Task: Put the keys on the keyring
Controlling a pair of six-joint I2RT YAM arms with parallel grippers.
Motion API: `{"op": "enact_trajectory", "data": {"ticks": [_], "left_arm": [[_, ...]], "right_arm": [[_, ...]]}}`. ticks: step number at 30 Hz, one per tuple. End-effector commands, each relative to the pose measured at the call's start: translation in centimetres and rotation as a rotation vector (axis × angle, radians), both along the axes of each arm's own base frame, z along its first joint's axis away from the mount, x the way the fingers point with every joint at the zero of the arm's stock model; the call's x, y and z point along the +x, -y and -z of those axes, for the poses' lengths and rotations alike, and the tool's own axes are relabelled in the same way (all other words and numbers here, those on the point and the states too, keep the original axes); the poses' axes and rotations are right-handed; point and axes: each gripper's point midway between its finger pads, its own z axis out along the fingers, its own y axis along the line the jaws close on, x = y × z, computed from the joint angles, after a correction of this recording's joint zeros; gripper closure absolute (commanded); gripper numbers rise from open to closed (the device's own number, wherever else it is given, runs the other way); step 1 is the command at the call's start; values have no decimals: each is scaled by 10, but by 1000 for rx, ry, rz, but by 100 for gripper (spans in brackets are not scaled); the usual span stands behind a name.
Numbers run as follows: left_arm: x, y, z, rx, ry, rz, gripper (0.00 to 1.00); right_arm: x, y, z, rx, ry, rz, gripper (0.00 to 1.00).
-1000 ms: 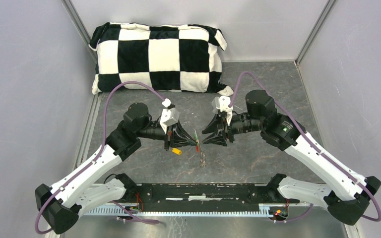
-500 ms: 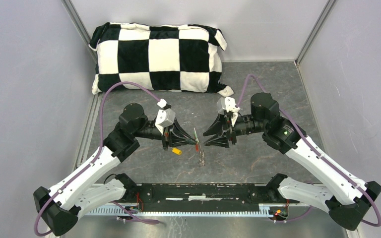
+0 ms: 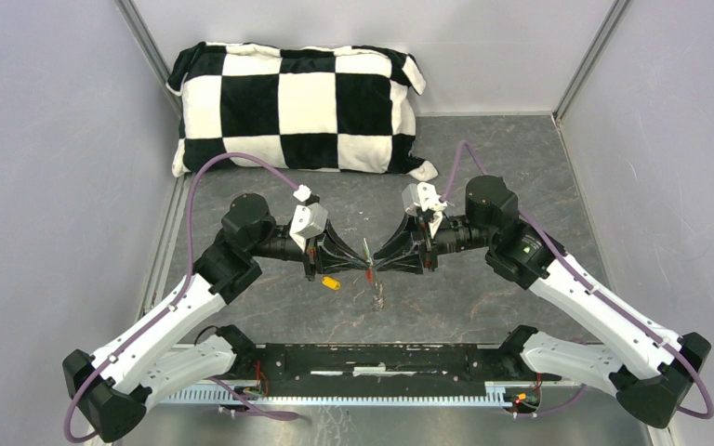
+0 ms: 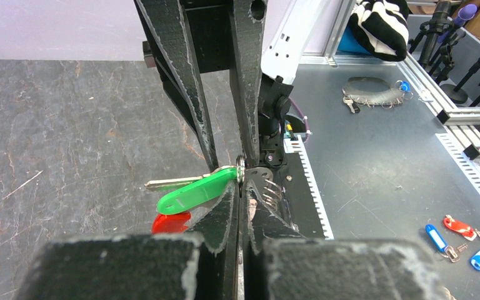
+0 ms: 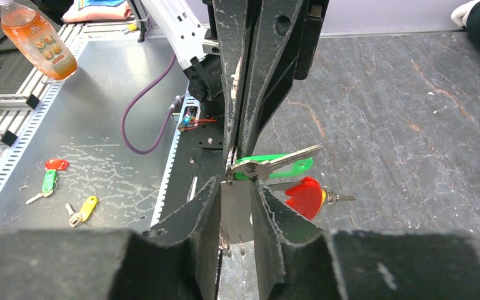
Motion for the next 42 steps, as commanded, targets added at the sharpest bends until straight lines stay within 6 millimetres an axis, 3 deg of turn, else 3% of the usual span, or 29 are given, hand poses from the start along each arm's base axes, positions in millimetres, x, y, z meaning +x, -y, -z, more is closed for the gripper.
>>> {"op": "enact_trajectory", "data": {"ticks": [1, 6, 14, 17, 19, 23, 25, 29, 34, 37, 40, 42], "left_arm": [[-1, -1, -23, -59, 52, 4, 98], [-2, -2, -23, -60, 51, 2, 98], [5, -2, -12, -36, 49, -38, 98], [8, -1, -10, -33, 51, -51, 98], [9, -1, -10, -29, 46, -56, 98], [10, -2, -11, -25, 47, -64, 98], [10, -2, -10, -17, 48, -63, 90], [12, -7, -3, 45, 100, -78, 53], [8, -29, 10, 162, 359, -49, 40], [18, -39, 14, 208, 569, -66, 34], [30, -38, 21, 210, 684, -83, 25], [27, -32, 28, 183, 742, -28, 19]], "right_arm": [[0, -4, -7, 32, 22, -14, 73], [4, -6, -13, 42, -1, 19, 91], [6, -8, -13, 52, -34, 36, 85], [6, -8, -13, 55, -40, 42, 90], [6, -8, -10, 48, -45, 43, 99], [13, -5, -1, 9, -38, 90, 100], [18, -3, 1, -10, -26, 123, 100], [19, 1, 5, -61, -32, 136, 100], [13, 4, 13, -114, -34, 94, 100], [2, 3, 18, -119, -64, 33, 100], [-7, 1, 19, -97, -88, -17, 100], [-13, -1, 19, -86, -102, -56, 100]]}}
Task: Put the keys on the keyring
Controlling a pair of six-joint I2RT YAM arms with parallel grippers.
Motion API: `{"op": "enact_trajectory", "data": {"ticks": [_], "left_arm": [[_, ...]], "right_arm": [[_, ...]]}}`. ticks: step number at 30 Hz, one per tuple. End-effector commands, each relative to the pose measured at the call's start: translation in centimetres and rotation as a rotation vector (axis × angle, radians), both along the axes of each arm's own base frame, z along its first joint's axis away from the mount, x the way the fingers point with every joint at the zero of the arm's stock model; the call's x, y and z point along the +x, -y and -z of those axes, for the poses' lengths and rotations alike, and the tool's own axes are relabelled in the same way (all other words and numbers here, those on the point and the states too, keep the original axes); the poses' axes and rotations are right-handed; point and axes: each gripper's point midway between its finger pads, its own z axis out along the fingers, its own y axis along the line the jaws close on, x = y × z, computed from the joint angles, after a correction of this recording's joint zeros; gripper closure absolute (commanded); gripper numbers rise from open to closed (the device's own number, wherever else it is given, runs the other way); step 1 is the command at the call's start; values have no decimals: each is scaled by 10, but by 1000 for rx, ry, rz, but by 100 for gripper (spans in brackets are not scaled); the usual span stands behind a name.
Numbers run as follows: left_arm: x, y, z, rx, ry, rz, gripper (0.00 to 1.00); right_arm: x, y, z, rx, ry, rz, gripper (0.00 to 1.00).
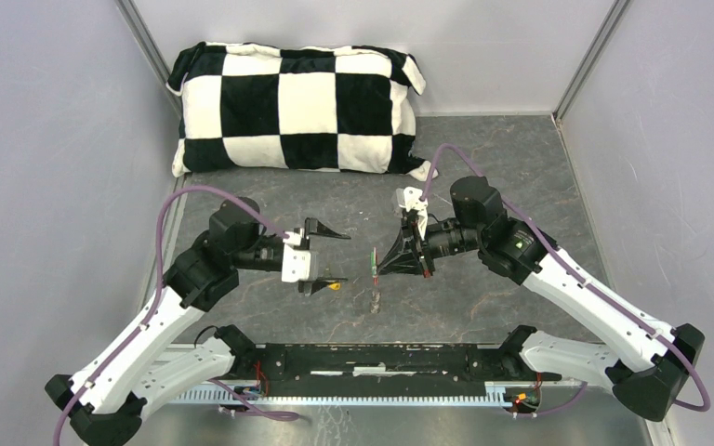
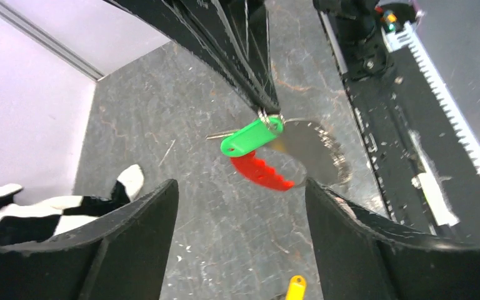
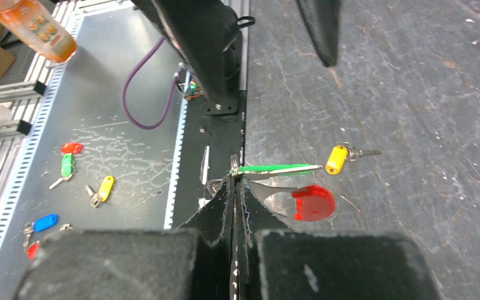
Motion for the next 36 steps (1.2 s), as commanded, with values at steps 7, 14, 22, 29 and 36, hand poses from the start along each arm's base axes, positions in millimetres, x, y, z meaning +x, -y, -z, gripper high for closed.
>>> {"op": "enact_trajectory", "data": {"ticks": [7, 14, 22, 29, 36], "left_arm": [[3, 21, 10, -25, 336, 234, 7], [-19, 31, 15, -6, 438, 393, 20], [-26, 36, 22, 21, 510, 454, 44], [-17, 37, 28, 49, 592, 445, 60], [-9, 38, 25, 66, 651, 429, 91]], "right_arm": [[-24, -9, -13, 64, -23, -146, 100], [-23, -14, -7, 51, -39, -158, 100], [-22, -16, -2, 31, -51, -157, 100], [-27, -16, 1, 21, -63, -177, 100], [-26, -14, 8, 1, -70, -167, 100]]}}
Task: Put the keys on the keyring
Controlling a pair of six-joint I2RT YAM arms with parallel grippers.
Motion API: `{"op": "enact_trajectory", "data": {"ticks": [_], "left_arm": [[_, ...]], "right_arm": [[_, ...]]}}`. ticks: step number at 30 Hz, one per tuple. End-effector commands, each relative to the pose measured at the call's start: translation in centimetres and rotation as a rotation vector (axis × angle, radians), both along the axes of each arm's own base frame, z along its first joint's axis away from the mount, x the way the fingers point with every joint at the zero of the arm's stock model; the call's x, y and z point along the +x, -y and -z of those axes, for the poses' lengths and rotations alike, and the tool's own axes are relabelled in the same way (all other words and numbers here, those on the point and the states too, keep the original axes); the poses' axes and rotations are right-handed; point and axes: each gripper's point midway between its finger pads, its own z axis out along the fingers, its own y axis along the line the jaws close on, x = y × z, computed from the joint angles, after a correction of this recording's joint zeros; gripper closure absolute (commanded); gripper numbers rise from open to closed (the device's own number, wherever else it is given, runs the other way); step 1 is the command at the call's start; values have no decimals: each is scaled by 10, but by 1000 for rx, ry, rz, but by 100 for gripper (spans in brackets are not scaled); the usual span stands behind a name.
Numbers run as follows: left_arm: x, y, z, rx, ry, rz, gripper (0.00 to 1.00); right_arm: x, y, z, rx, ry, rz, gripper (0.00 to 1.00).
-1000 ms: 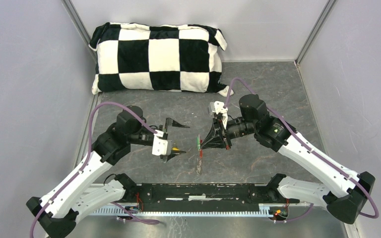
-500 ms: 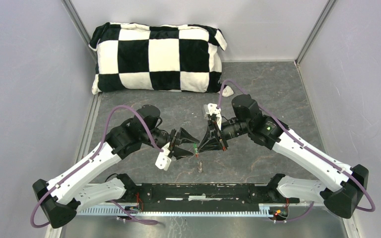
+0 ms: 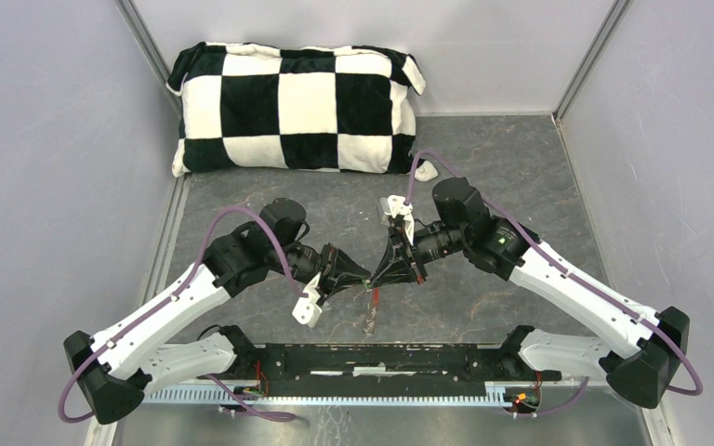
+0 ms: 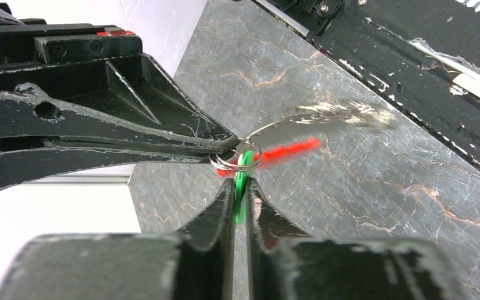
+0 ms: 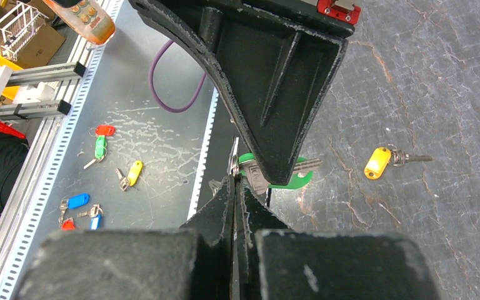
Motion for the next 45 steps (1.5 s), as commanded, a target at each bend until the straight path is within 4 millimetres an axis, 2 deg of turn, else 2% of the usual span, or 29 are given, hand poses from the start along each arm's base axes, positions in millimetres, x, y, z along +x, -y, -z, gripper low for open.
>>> {"op": "enact_trajectory", "data": {"ticks": [1, 17, 22, 31, 35, 38, 41, 44, 45], "left_arm": [[9, 4, -23, -51, 133, 5, 96], [20, -12, -34, -45, 204, -111, 98], [22, -20, -29, -11, 208, -151, 98], [20, -32, -20, 19, 167, -210, 98], [16, -33, -20, 19, 97, -225, 93], [10, -31, -18, 19, 37, -212, 98], [7, -30, -20, 16, 7, -213, 98], [8, -28, -27, 0, -33, -231, 98], [9, -27, -31, -17, -58, -250, 98]], "right_arm": [[-3, -1, -5, 17, 19, -20, 100], [13, 12, 6, -95, 100, 79, 100], [23, 16, 4, -116, 144, 133, 100], [35, 19, -4, -117, 196, 202, 100], [34, 17, -9, -97, 198, 198, 100], [30, 14, -11, -67, 182, 183, 99], [29, 11, -15, -18, 171, 190, 93], [30, 10, -19, 31, 186, 220, 73], [30, 11, -22, 54, 197, 225, 70]]}}
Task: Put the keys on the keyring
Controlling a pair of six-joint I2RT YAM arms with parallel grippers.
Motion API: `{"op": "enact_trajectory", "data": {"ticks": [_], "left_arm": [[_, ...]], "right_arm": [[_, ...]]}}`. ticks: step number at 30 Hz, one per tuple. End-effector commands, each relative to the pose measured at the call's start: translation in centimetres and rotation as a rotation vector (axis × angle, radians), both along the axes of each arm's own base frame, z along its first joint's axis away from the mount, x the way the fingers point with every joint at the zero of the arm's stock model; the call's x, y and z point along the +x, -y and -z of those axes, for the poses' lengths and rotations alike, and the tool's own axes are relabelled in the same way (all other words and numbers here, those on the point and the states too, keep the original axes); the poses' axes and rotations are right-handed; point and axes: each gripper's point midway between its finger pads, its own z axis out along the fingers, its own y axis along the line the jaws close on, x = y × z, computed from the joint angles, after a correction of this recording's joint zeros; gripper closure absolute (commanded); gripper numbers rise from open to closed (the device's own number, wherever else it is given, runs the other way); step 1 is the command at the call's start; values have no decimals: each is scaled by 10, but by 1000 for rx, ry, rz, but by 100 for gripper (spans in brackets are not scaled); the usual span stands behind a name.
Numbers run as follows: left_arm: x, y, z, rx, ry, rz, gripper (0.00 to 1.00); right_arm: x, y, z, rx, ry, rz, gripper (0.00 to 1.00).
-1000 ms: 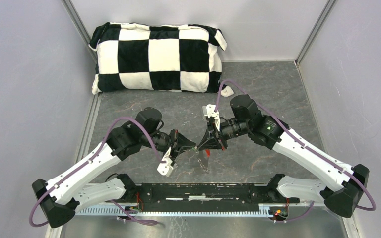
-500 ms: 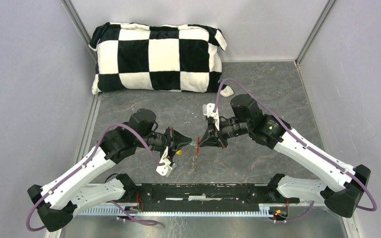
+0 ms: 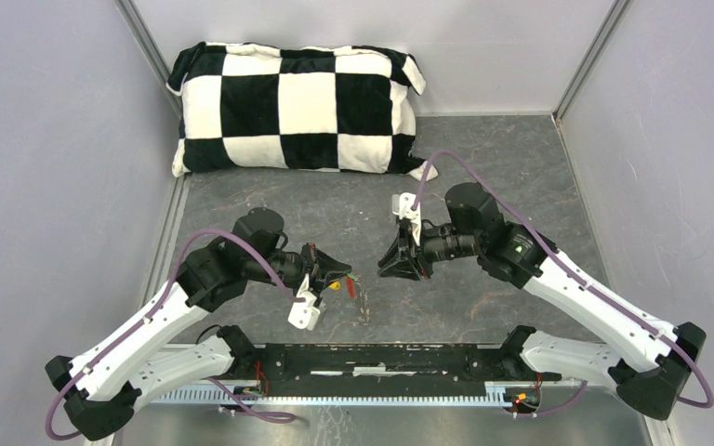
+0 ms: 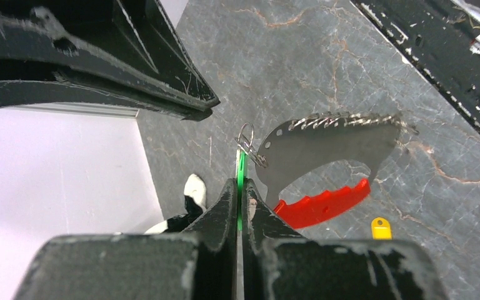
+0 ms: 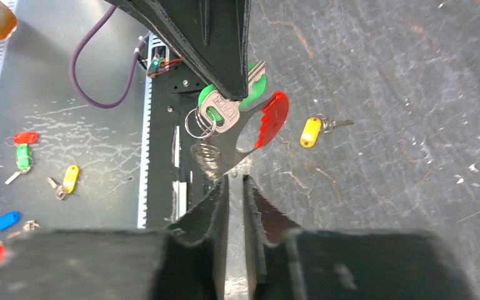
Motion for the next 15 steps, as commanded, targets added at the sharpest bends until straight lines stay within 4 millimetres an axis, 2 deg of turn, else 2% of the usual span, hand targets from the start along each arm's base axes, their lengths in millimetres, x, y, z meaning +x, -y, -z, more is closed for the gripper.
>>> {"op": "enact_trajectory", "data": {"ticks": [1, 3, 5, 8, 10, 15], "left_arm": [[-2, 8, -27, -98, -98, -38, 98], [-3, 8, -30, -111, -100, -36, 98], [-4, 8, -30, -113, -102, -34, 98], [-3, 8, -31, -114, -102, -40, 98], [-2, 8, -32, -114, -104, -41, 98], [4, 10, -31, -103, -122, -69, 98]], "right_arm": [[-1, -3, -22, 136, 56, 14, 67], [-2, -3, -23, 176, 70, 18, 63], [-4, -2, -21, 203, 50, 38, 52], [-6, -1, -14, 221, 36, 51, 20], [-5, 1, -11, 248, 45, 77, 3], [5, -2, -11, 288, 73, 176, 2]]}}
